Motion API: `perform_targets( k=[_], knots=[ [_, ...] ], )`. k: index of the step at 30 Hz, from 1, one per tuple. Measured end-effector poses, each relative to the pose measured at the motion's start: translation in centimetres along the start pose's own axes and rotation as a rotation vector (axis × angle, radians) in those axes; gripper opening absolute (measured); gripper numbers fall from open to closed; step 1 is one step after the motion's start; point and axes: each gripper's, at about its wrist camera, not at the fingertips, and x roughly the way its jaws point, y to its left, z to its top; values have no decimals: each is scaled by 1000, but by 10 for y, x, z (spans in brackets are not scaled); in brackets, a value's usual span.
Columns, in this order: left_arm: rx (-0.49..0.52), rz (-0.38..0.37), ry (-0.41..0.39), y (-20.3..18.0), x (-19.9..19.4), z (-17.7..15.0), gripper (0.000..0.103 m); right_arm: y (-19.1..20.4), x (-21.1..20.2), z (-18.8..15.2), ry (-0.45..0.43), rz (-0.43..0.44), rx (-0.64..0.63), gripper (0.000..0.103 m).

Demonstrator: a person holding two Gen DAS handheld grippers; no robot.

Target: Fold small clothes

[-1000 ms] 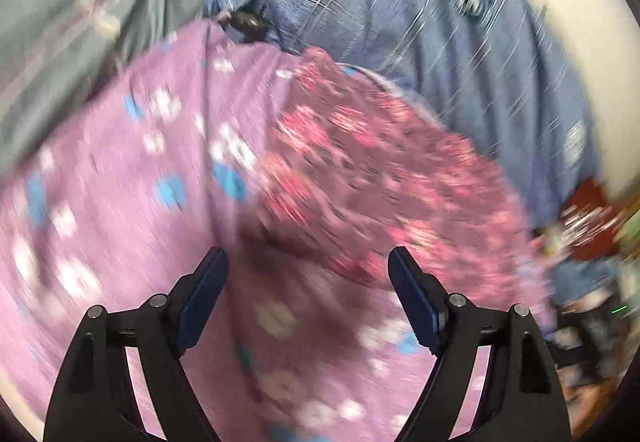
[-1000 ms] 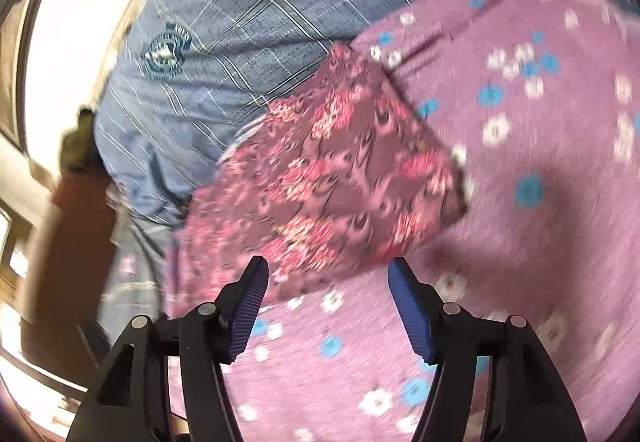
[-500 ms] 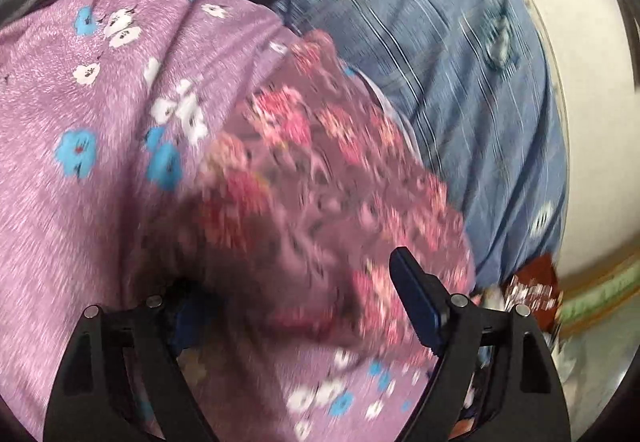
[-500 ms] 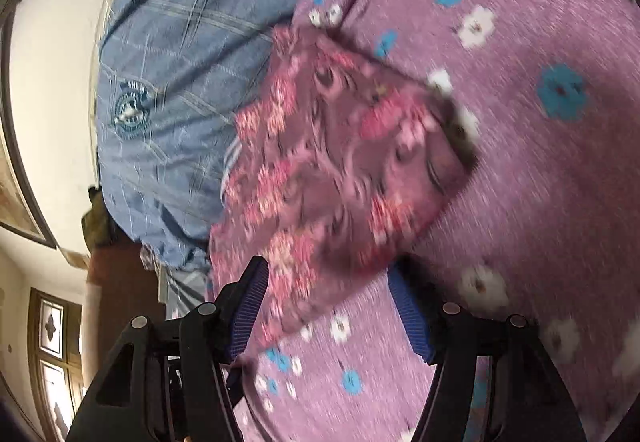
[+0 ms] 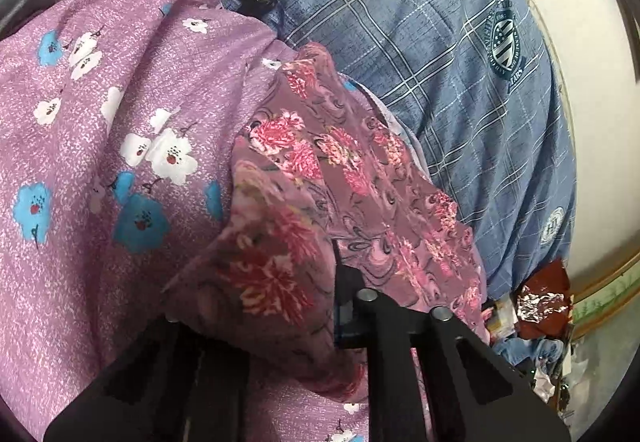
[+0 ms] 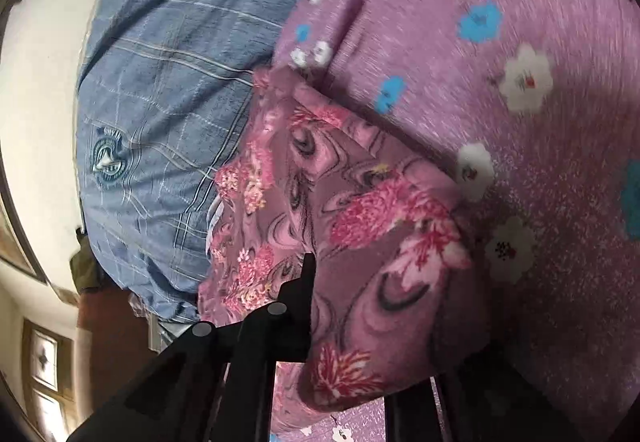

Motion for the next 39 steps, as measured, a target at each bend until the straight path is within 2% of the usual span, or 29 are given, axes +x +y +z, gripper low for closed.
perform_targets(
  k=[6,11,12,14,16,17,18,19,21,22,26,27,28,29,30,31,34,39],
  knots=[
    [116,-75,-66,-28,-34,1,9,40,-39,-19,-107,-45,-234,8],
    [173,-131,-18,-36,-64,-15,9,50,-96,-40,-173,-81,-344,8],
    [199,-124,-5,-35,-69,-23,9,50,-104,-41,-177,-94,-363,8],
    [244,-55,14,-31,-66,-39,11,40,-104,-40,-105,-144,-396,10],
    [233,11,84,-22,-49,-49,14,21,-87,-38,16,-263,-376,28],
    [178,23,142,-11,-37,-50,21,13,-82,-37,59,-313,-352,30],
    [133,-13,142,-6,-35,-48,24,4,-81,-37,96,-338,-312,31],
    [99,-42,136,-2,-34,-44,28,0,-87,-36,89,-322,-282,36],
    [76,-88,144,-5,-33,-37,51,0,-108,-36,28,-322,-257,45],
    [67,-95,132,-5,-33,-37,54,1,-121,-37,-19,-331,-255,49],
    [66,-92,104,-11,-33,-40,53,12,-159,-49,-219,-376,-283,48],
    [86,-87,90,-15,-33,-40,43,16,-159,-51,-239,-374,-306,40],
    [124,-67,75,-21,-35,-40,35,24,-152,-52,-223,-341,-342,27],
    [156,-45,65,-26,-36,-40,19,31,-144,-53,-202,-316,-366,21],
    [200,-6,52,-30,-36,-41,15,39,-134,-58,-175,-300,-407,18],
    [224,19,44,-34,-34,-41,15,51,-119,-64,-147,-300,-470,17],
    [237,31,45,-34,-32,-41,14,86,-70,-83,-56,-273,-597,14],
    [273,112,34,-33,-26,-41,19,117,0,-99,49,-279,-683,13]
  ],
)
